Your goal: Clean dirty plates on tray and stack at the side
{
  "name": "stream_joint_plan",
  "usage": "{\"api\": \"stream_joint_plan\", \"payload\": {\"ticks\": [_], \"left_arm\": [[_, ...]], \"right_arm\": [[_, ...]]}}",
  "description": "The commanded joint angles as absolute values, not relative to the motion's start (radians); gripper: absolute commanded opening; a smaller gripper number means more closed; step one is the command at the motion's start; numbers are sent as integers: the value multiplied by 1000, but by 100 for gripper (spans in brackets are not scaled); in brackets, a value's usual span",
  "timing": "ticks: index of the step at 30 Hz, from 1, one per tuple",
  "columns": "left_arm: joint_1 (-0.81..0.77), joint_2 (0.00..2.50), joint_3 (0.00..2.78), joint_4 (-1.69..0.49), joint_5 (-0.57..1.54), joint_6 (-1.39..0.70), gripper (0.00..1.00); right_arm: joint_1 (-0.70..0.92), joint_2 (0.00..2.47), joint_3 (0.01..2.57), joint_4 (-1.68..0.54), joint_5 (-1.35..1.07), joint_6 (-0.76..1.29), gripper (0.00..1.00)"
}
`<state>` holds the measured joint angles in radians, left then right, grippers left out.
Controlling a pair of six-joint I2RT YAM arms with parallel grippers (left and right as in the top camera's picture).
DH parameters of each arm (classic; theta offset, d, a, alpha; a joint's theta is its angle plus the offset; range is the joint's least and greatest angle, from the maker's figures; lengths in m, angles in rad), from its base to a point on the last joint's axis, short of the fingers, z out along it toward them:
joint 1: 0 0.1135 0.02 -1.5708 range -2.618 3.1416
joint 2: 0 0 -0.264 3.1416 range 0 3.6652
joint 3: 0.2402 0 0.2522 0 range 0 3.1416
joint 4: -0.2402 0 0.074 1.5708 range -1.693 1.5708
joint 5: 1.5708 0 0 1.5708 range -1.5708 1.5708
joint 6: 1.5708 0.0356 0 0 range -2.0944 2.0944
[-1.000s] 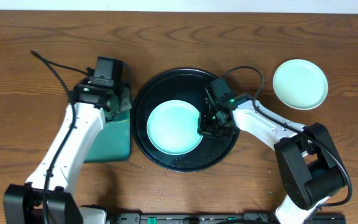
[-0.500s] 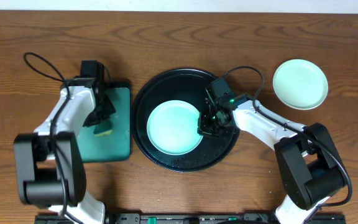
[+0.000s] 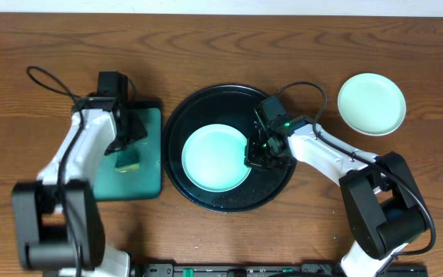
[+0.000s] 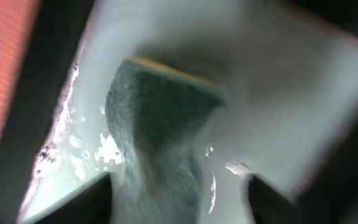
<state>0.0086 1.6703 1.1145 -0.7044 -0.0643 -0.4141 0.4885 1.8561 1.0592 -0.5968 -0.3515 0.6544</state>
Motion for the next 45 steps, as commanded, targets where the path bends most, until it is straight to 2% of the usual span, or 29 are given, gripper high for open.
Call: {"api": "stream_joint_plan", "payload": {"ticks": [1,13,19,24,30,36,45], "left_arm": [[-20,1534,1110,-728,-59,-413,79],[-165,1191,1110,-935,-59,-430,80],[-214,1131,1110,-994,-59,-434,80],[-220,1128,1110,-1010,-51,-456,80],[-220,1128,1110,-1009,-40,-458,80],[-220,1128,1110,-1014,-37,-459,80],[-220,1128,1110,-1028,-37,-458,80]], "right_arm": [[486,1886,1035,-604,-289,645,1],[402,1856,1076,-625,-609,561,1],[315,1852,1078,-690,-820,497,2],[271,1852,1078,-738,-926,366,1],[263,1852,1078,-672,-910,259,2],[263,1841,1079,-574,-706,252,2],[263,1699,1114,-685,-398,197,1]]}}
